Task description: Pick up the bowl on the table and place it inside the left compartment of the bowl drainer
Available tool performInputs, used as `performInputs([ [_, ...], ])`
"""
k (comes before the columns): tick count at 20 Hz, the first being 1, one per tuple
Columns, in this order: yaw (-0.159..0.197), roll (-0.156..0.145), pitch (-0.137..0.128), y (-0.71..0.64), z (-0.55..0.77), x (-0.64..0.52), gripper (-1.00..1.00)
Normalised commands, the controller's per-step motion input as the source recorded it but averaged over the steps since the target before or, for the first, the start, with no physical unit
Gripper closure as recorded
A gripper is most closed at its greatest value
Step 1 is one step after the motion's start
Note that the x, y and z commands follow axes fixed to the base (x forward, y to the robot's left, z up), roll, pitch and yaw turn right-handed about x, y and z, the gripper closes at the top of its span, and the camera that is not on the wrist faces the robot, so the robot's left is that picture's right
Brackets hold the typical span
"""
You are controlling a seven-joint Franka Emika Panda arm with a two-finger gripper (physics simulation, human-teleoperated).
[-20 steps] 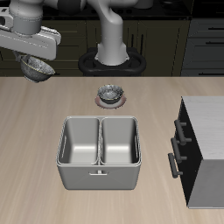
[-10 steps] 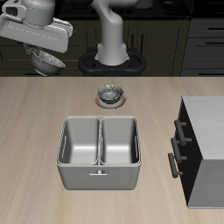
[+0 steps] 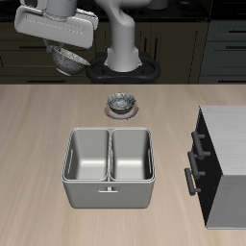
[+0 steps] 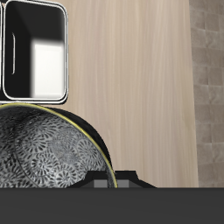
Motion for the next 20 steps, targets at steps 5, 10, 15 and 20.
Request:
performInputs([
  [5, 0.001, 0.033, -0.016, 0.33, 0.14, 0.05, 1.0],
  [10, 0.002, 0.019, -0.012, 0.25, 0.13, 0.06, 1.0],
  [15, 0.014, 0.011, -0.007, 0.27, 0.1, 0.09, 1.0],
  [20, 0.016, 0.045, -0.011, 0.35, 0.05, 0.08, 1.0],
])
